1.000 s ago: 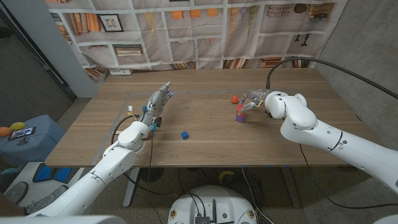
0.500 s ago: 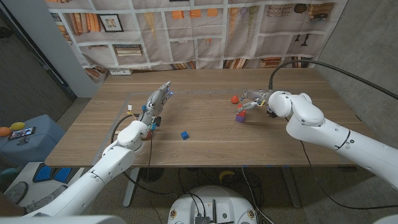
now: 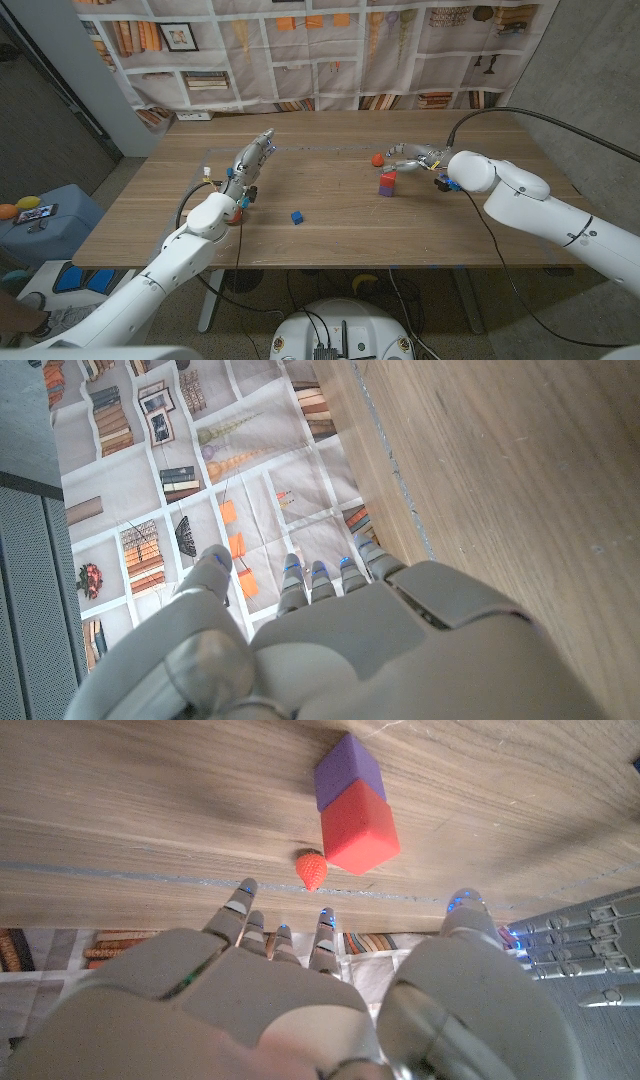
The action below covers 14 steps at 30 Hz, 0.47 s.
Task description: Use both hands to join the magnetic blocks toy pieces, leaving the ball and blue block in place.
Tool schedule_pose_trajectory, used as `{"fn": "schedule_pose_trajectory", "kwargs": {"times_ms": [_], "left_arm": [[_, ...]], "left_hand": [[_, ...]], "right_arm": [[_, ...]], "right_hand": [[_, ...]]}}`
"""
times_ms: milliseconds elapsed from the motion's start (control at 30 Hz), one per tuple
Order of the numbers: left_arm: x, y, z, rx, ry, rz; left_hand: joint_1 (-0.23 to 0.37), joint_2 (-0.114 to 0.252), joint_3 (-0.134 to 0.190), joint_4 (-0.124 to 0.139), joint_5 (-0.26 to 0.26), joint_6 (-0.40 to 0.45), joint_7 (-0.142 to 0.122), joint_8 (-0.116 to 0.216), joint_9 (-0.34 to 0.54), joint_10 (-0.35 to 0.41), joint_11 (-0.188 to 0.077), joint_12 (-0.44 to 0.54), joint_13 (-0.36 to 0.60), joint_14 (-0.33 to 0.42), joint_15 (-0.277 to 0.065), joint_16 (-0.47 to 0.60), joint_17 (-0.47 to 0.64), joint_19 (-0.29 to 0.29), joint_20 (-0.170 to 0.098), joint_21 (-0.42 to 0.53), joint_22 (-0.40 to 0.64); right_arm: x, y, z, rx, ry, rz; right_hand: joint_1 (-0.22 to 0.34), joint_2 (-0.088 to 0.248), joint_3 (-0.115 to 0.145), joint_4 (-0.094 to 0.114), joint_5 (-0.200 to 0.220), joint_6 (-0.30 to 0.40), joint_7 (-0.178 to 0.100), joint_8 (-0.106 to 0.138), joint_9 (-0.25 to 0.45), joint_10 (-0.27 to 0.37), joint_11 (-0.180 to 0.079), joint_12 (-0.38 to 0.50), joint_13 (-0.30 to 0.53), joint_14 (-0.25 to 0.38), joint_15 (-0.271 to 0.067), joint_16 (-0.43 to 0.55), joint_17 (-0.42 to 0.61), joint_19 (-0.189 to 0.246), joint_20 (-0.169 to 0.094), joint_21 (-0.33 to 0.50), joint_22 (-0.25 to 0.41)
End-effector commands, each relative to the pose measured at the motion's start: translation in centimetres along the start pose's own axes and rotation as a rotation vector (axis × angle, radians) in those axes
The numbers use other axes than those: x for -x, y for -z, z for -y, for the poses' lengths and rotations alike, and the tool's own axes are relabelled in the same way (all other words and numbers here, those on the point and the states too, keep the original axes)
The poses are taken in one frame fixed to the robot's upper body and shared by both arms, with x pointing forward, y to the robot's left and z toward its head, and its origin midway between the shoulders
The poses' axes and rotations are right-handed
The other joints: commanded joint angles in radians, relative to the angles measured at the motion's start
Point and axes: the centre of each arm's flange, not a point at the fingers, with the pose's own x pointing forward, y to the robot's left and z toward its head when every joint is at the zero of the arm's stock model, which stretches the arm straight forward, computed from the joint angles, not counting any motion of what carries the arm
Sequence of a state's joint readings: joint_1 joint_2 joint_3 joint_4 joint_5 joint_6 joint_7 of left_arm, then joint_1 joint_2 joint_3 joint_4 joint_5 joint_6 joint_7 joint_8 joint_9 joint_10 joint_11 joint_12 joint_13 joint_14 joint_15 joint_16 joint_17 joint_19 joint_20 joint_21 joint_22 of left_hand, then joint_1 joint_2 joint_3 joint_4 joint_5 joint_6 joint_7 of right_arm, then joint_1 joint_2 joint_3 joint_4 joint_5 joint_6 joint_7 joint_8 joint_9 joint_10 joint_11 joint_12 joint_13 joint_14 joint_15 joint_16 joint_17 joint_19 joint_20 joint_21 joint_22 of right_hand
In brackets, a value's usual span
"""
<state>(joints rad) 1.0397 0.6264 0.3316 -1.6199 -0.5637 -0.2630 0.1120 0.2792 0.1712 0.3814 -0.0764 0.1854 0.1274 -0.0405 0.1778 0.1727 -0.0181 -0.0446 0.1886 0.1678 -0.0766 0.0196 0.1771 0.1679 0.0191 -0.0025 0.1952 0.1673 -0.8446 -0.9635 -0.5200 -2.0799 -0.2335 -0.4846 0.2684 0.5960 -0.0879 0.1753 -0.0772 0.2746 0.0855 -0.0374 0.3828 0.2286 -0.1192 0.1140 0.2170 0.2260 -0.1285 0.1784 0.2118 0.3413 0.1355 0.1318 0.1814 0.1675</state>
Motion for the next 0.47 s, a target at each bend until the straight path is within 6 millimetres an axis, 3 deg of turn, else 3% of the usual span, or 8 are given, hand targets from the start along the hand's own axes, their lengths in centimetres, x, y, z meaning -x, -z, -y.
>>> {"fn": "schedule_pose_trajectory", "kwargs": {"times_ms": [33, 467], "left_arm": [[-0.2, 0.3, -1.0, -0.024, -0.014, 0.002], [-0.8, 0.9, -1.3, 0.004, -0.03, 0.036]], "left_hand": [[-0.007, -0.003, 0.01, -0.002, 0.006, 0.006, 0.007, 0.004, 0.0, 0.004, -0.001, 0.0, 0.003, 0.0, -0.002, -0.001, 0.0, 0.008, -0.002, -0.003, 0.004], [-0.009, -0.002, 0.018, -0.004, 0.006, 0.011, 0.007, 0.005, 0.0, 0.009, 0.0, 0.001, 0.003, 0.005, -0.004, 0.0, 0.0, 0.012, -0.001, -0.002, 0.004]], "right_arm": [[0.1, 2.4, 0.4, -0.203, 0.101, 0.077], [0.5, 3.9, -0.4, -0.378, 0.181, 0.128]], "right_hand": [[-0.004, 0.002, -0.004, 0.001, 0.009, 0.008, -0.001, -0.008, -0.001, 0.02, -0.003, 0.014, 0.001, 0.008, -0.006, 0.006, 0.002, 0.014, -0.007, 0.008, 0.002], [-0.027, 0.014, -0.008, 0.007, 0.009, 0.028, -0.037, -0.017, -0.012, 0.07, -0.02, 0.03, -0.001, 0.032, -0.019, 0.016, 0.0, 0.05, -0.022, 0.018, 0.002]]}}
